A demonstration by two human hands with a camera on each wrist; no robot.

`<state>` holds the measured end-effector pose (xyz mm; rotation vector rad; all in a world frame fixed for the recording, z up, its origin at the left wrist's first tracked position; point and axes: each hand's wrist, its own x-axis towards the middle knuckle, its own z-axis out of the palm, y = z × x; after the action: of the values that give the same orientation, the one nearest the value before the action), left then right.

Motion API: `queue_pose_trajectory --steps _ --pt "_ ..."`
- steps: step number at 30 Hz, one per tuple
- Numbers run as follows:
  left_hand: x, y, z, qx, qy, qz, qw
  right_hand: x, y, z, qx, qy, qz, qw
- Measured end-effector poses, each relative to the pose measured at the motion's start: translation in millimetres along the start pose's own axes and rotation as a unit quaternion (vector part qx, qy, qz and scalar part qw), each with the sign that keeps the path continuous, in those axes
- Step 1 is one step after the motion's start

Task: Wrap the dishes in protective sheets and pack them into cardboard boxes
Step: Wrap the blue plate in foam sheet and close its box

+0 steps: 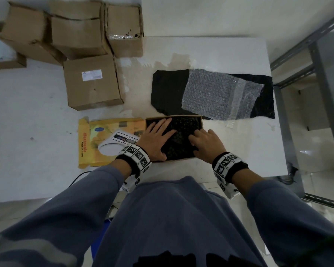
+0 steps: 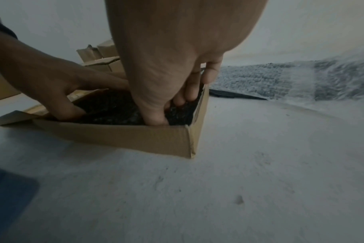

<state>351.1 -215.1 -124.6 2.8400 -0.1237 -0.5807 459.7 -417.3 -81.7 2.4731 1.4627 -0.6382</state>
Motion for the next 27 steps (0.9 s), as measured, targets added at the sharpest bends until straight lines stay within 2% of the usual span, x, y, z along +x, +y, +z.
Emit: queue_pose_trajectory --steps 7,13,22,27 --pt "-0.3 -1.9 -0.4 -0.013 -0.002 0.007 1.000 5.9 -4.1 0.5 -0.017 0.033 0.003 0.999" --pt "6.3 -22.1 -16.0 -0.052 -0.083 0.056 0.994 14.2 2.3 -5.1 0.000 0.040 0.005 0.999" --pt "2.7 -15.9 -5.9 0.012 -0.044 0.055 0.997 23.8 -7.2 1.0 0.004 0.024 0.028 0.999" --pt "0.1 -8.9 -1.7 -0.005 -0.019 0.027 0.999 24.9 -10.9 2.6 0.023 0.041 0.037 0.998"
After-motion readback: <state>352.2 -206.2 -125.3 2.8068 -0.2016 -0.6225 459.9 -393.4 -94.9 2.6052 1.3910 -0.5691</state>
